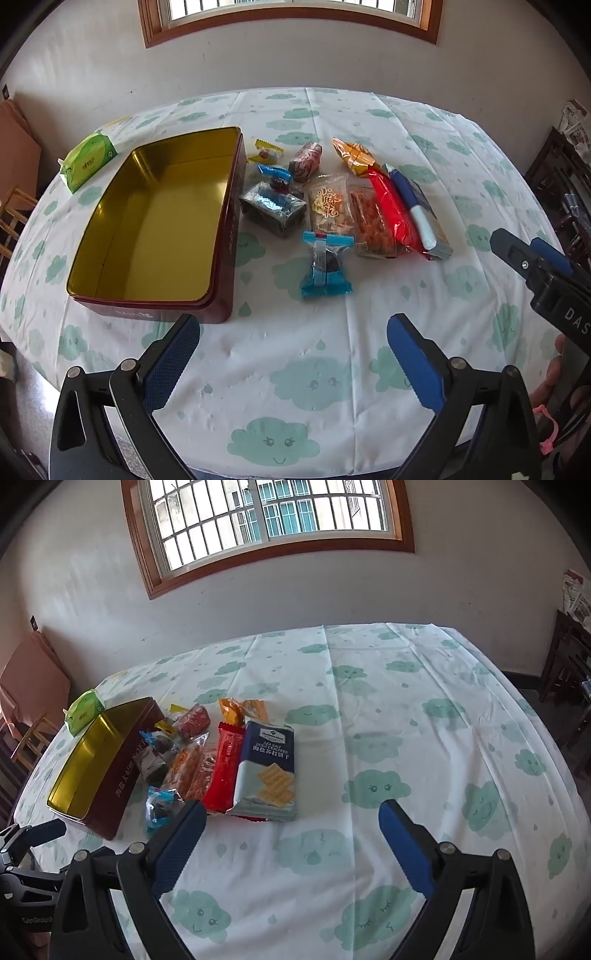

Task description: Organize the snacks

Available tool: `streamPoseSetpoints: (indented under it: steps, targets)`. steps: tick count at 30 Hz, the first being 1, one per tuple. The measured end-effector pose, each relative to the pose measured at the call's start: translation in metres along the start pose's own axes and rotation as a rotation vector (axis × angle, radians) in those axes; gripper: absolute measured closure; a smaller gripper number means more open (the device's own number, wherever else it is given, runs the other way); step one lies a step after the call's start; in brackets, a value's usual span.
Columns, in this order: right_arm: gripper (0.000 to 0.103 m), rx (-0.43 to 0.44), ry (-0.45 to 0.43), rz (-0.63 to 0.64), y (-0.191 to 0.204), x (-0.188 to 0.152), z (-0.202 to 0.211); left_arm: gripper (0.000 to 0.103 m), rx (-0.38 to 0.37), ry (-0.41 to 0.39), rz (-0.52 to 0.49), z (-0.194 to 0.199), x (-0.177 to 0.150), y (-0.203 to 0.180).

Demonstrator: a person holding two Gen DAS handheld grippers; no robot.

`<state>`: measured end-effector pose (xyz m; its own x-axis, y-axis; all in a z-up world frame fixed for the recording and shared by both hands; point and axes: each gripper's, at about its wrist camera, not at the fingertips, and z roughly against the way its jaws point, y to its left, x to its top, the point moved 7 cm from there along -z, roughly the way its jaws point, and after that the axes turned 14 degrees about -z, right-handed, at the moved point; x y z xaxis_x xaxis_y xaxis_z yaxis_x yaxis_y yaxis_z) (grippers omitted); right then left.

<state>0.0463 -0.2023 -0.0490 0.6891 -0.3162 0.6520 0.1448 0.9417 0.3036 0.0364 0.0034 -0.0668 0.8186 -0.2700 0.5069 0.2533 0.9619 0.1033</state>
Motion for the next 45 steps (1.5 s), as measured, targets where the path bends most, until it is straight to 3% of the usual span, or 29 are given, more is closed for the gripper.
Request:
streamPoseSetpoints:
  steps: [10,14,27,45]
  targets:
    - [0.006,0.009,0.031,-0.005,0.001,-0.001,-0.009,0.002,-0.024,0.025,-0.016,-0.009,-0.002,-0.007]
    - [0.006,-0.013,0.029,0.038,0.006,-0.003,-0.011,0.002,0.027,0.061,-0.039,-0.017,-0.003,-0.006]
    - [0.006,-0.009,0.067,0.021,0.005,-0.004,-0.023,0.003,0.057,0.107,-0.031,-0.031,-0.008,0.002]
    - [0.006,-0.004,0.087,0.03,0.011,-0.006,-0.031,0.003,0.056,0.098,-0.031,-0.032,-0.007,0.003]
